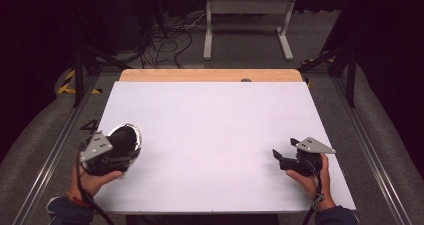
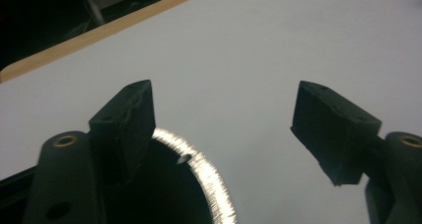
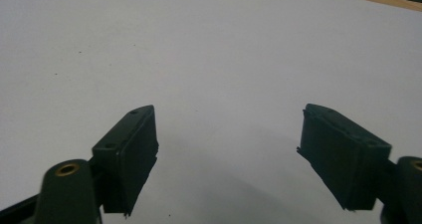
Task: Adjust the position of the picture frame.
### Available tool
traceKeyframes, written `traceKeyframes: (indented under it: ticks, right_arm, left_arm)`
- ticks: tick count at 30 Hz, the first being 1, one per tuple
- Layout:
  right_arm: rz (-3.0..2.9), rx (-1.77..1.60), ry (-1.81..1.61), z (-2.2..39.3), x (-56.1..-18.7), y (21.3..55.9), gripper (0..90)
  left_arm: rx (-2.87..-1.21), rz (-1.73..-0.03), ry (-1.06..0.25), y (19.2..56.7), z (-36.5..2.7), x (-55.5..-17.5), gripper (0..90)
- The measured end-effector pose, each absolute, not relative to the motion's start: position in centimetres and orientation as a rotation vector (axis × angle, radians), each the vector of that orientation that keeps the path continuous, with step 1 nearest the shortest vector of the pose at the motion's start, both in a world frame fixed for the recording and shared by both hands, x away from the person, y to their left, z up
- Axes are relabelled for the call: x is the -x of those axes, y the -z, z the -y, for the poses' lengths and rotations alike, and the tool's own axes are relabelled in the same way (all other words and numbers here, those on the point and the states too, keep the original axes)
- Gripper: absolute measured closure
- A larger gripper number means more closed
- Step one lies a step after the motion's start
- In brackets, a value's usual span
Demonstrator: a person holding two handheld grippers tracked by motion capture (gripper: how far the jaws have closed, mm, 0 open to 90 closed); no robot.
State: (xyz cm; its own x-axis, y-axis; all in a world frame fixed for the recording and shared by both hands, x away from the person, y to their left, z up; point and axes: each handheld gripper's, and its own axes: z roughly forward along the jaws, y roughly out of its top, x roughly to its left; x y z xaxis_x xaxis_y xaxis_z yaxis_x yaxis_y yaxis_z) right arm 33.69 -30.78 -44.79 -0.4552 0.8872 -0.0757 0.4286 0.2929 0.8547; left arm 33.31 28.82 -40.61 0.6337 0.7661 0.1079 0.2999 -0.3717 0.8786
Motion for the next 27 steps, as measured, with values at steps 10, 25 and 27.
traceKeyframes:
  ticks: [10, 25, 27]
  right_arm:
    - [-2.069, -1.155, -1.038, 30.4, -34.1, 45.1, 35.6]
    - [-2.101, -1.138, -1.06, 30.3, -33.7, 45.2, 39.9]
    - [-2.101, -1.135, -1.063, 30.4, -33.6, 45.1, 39.3]
  left_arm:
    - [-1.932, -1.115, -0.643, 43.2, -36.4, -34.1, 64.6]
    - [-2.075, -1.223, -0.511, 46.2, -36.1, -36.5, 88.4]
    - [-2.084, -1.218, -0.526, 46.1, -35.9, -36.5, 89.5]
